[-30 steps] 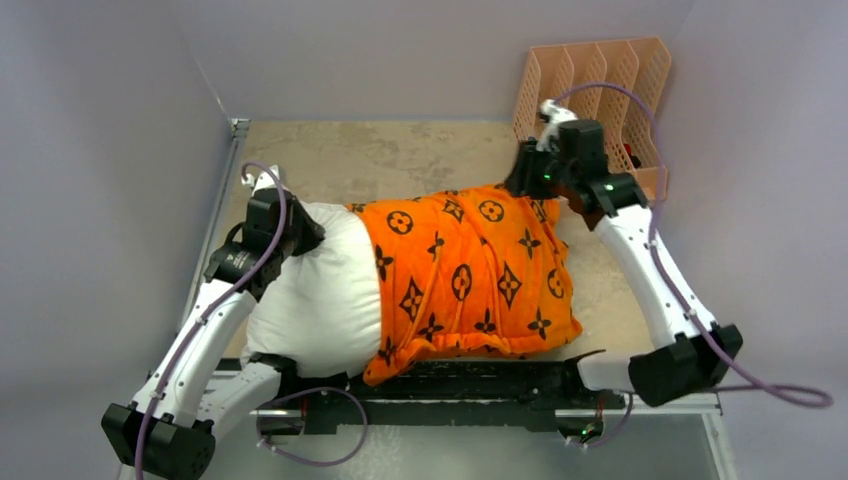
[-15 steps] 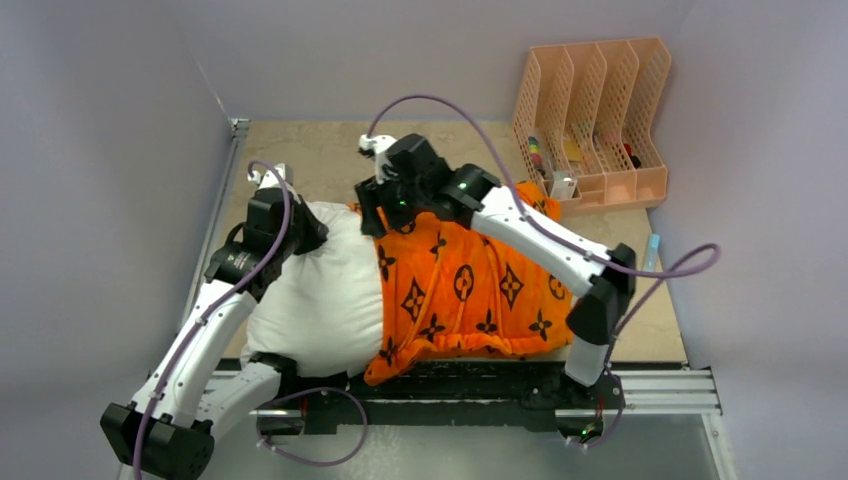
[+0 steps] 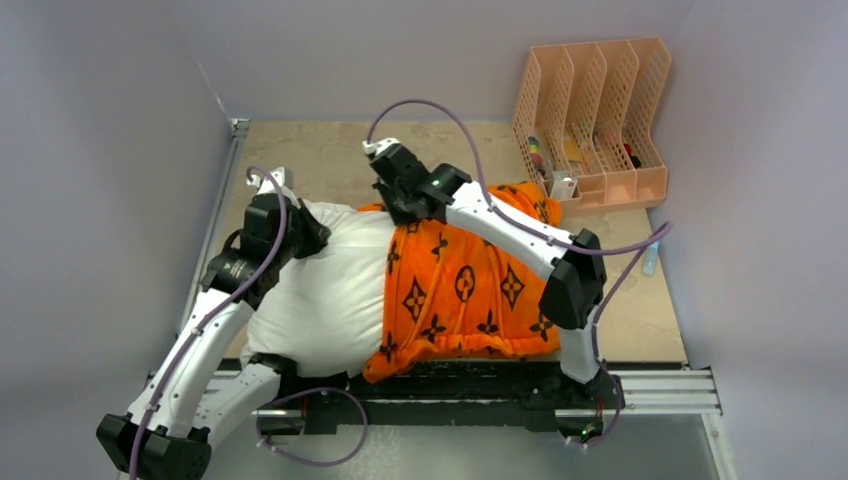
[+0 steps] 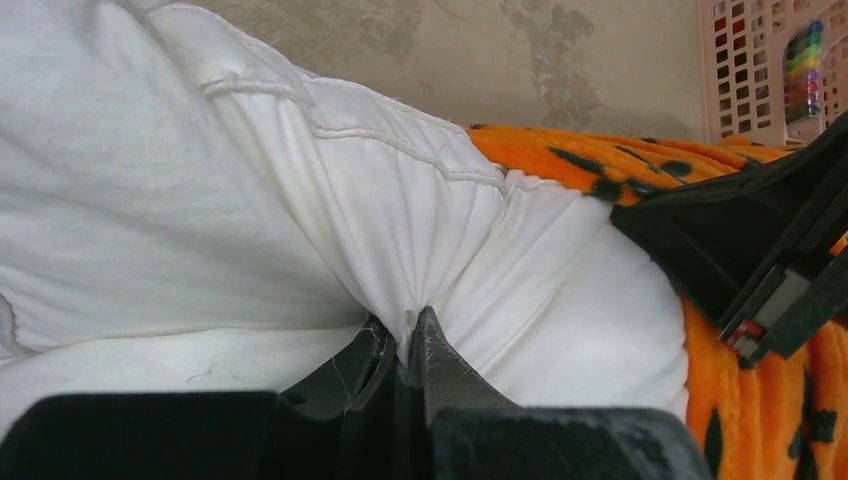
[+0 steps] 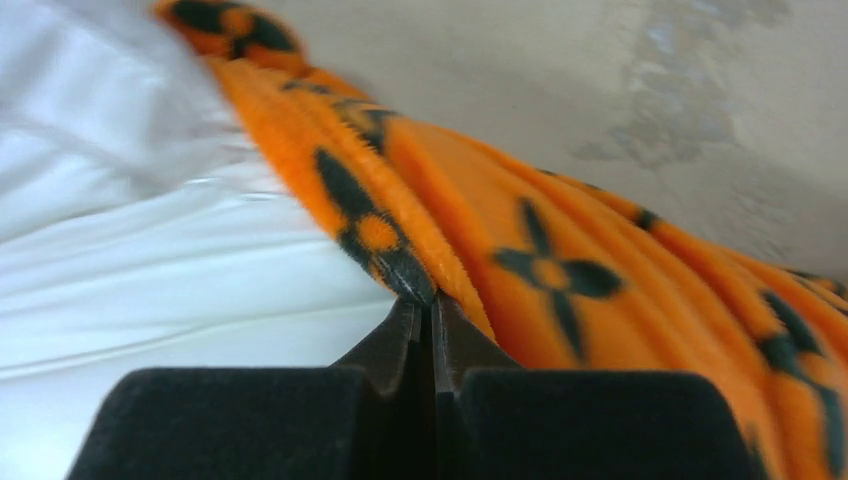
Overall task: Remove the pillowcase from the pillow
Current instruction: Remove the pillow from the pillowcase.
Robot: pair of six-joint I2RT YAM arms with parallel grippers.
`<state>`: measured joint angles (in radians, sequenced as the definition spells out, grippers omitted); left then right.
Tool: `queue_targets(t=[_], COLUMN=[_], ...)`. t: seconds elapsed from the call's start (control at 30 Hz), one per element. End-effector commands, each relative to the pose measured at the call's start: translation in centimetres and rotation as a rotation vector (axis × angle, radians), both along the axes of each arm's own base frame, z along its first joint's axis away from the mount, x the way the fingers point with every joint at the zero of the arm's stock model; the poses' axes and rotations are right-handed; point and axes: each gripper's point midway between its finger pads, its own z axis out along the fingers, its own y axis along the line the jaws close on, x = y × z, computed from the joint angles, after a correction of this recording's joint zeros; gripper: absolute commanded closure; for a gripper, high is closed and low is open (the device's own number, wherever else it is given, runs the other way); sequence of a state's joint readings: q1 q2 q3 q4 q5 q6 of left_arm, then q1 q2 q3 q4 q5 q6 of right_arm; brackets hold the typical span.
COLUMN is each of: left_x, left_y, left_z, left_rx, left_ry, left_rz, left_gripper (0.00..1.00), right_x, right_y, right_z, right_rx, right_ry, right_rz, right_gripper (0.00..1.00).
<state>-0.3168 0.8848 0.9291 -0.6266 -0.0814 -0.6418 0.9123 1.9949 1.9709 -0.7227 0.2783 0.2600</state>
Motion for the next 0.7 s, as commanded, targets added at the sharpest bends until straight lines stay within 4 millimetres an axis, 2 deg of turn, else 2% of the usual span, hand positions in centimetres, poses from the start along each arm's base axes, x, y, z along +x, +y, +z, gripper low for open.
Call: queue_targets(t=[0.0,0.07,0.13,0.17,0.2,0.27,0.3,0.37,0.4,0.43,0.47,0.5,0.57,0.67], left_x=[-2.1,-2.7,-3.2,-3.3,-3.3,-3.0,-2.7,-1.8,-1.3,-0.6,0.0,0.7,2.4,5.7], left_y=[1.0,1.4,1.9,2.0,2.1,2.2,2.1,1.9,1.8,1.8,1.9,2.0,2.7,4.1], left_z=[-0.7,-0.9,-1.4,-1.5,-1.4,-1.1,-1.0,-0.7,-0.4,-0.1,0.2,0.8,1.8,3.3], left_rx=[0.022,0.025,0.026,0.02,0.015,0.004,0.002,-0.001,0.001,0.005,0.014,0.028,0.064,0.07], left_ry=[0.039,0.047,0.059,0.054,0.046,0.025,0.022,0.015,0.01,0.007,0.002,-0.007,-0.016,-0.014], left_rz=[0.026,0.04,0.068,0.078,0.09,0.103,0.105,0.111,0.117,0.124,0.137,0.149,0.193,0.234], left_gripper=[1.0,1.0,1.0,1.0,1.0,1.0,1.0,1.0,1.0,1.0,1.0,1.0,1.0,1.0], right_x=[5.5,6.5,6.6,6.3,6.1,5.9,6.1,5.2,4.5,3.8,3.1,2.2,0.3,-2.9], right_y=[-16.0,-22.5,-27.7,-29.6,-30.6,-30.0,-28.3,-24.4,-22.8,-21.3,-20.0,-18.9,-17.6,-16.3], right_z=[0.6,0.3,-0.2,-0.4,-0.4,0.2,0.9,2.4,3.7,5.0,6.3,7.6,9.4,9.8], right_rx=[-0.204,-0.195,-0.162,-0.156,-0.148,-0.083,-0.027,0.079,0.103,0.117,0.122,0.123,0.134,0.132], right_ry=[-0.072,-0.063,-0.045,-0.042,-0.042,-0.035,-0.036,-0.002,-0.009,-0.028,-0.052,-0.073,-0.098,-0.088], right_rz=[-0.364,-0.51,-0.616,-0.657,-0.679,-0.645,-0.577,-0.439,-0.393,-0.345,-0.308,-0.277,-0.23,-0.195], right_gripper=[1.0,1.0,1.0,1.0,1.0,1.0,1.0,0.99,0.93,0.79,0.61,0.49,0.41,0.36])
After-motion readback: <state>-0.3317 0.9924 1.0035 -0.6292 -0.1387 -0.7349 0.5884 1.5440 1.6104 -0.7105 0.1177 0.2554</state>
